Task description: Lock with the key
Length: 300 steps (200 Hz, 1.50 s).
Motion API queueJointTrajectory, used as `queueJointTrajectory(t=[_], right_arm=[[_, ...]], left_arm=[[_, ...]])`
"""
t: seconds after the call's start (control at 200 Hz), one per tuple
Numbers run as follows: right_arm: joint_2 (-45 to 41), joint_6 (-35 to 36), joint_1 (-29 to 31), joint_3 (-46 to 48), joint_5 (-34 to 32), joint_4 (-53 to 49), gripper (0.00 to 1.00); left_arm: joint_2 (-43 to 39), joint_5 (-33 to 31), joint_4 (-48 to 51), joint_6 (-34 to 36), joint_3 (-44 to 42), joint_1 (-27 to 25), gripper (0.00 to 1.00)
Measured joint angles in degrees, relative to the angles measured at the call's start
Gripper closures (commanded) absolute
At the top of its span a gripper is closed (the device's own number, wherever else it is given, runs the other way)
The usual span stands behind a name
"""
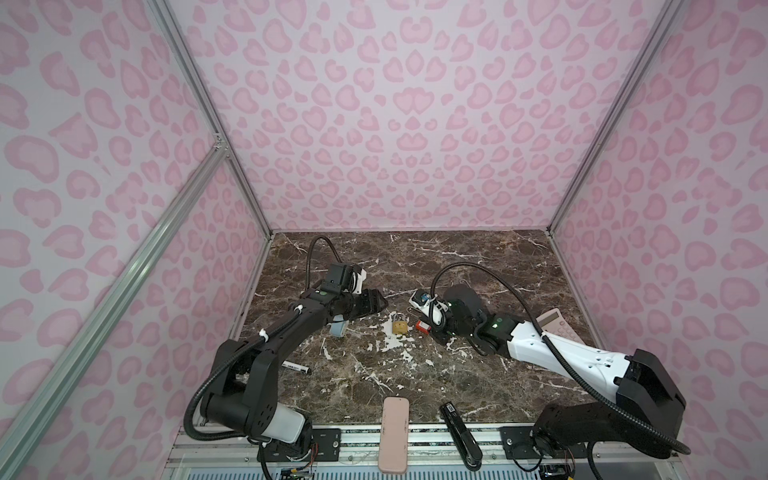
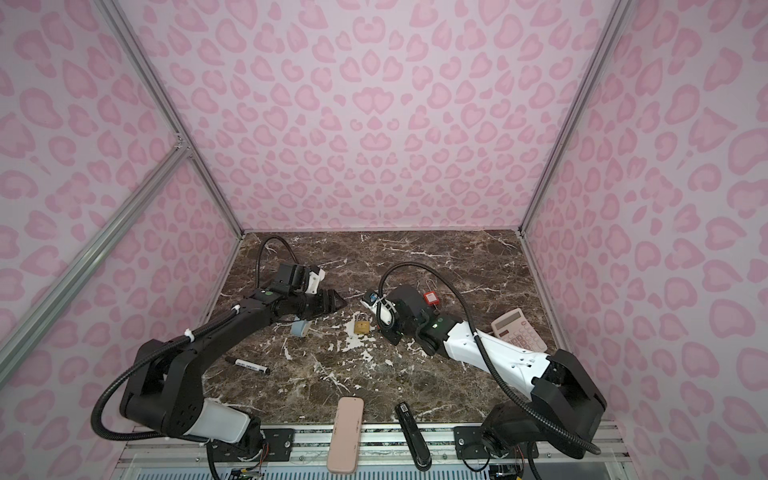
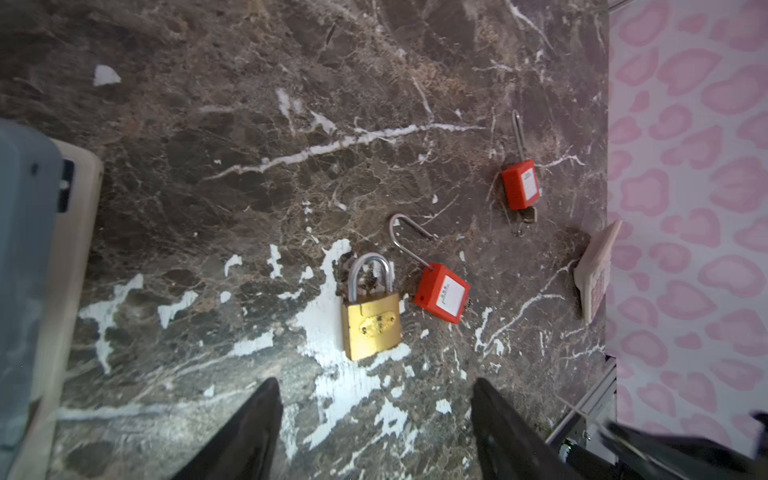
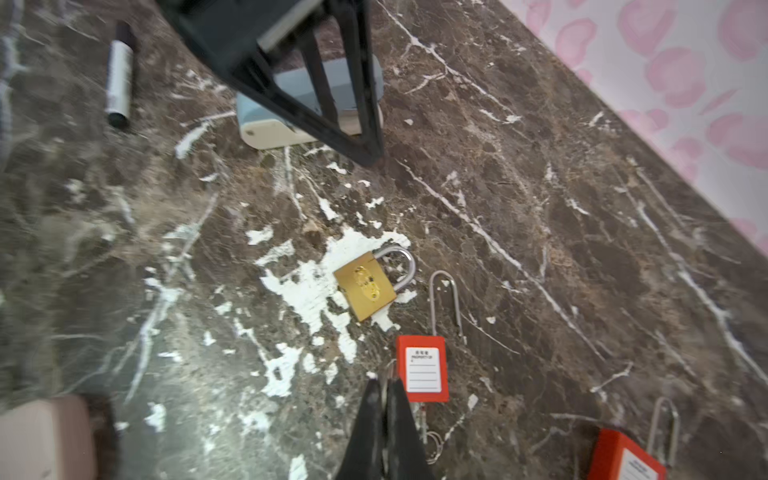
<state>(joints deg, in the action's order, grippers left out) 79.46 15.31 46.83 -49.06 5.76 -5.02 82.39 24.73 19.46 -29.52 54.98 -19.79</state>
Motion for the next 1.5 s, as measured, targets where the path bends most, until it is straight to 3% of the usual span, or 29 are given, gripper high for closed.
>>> queueJointTrajectory(t=[0.245, 0.465, 0.7, 0.925, 1.5], right_arm=[[5.49, 9.38, 4.90, 9.64, -10.67, 17.88, 1.00], [10.58, 14.64, 4.92, 9.51, -13.25, 26.97, 1.00], [13.57, 17.40, 3.67, 5.31, -10.05, 27.28, 1.00], [14.97, 15.37, 1.42, 1.57, -5.44, 22.58, 1.00], [19.93, 13.81, 0.81, -0.79, -4.68, 18.43, 1.00]], left_arm=[[-9.99, -2.45, 5.20, 0.00, -2.36, 1.36, 0.24], [-12.83, -2.60, 7.89, -0.13, -4.31, 1.31, 0.24], [-14.29, -2.49, 7.91, -0.87, -6.51, 1.36, 0.24], [-14.47, -2.43, 7.89, -0.83, -6.54, 1.75, 0.24], [-12.83, -2.03, 6.29, -0.94, -6.97, 1.79, 0.24]])
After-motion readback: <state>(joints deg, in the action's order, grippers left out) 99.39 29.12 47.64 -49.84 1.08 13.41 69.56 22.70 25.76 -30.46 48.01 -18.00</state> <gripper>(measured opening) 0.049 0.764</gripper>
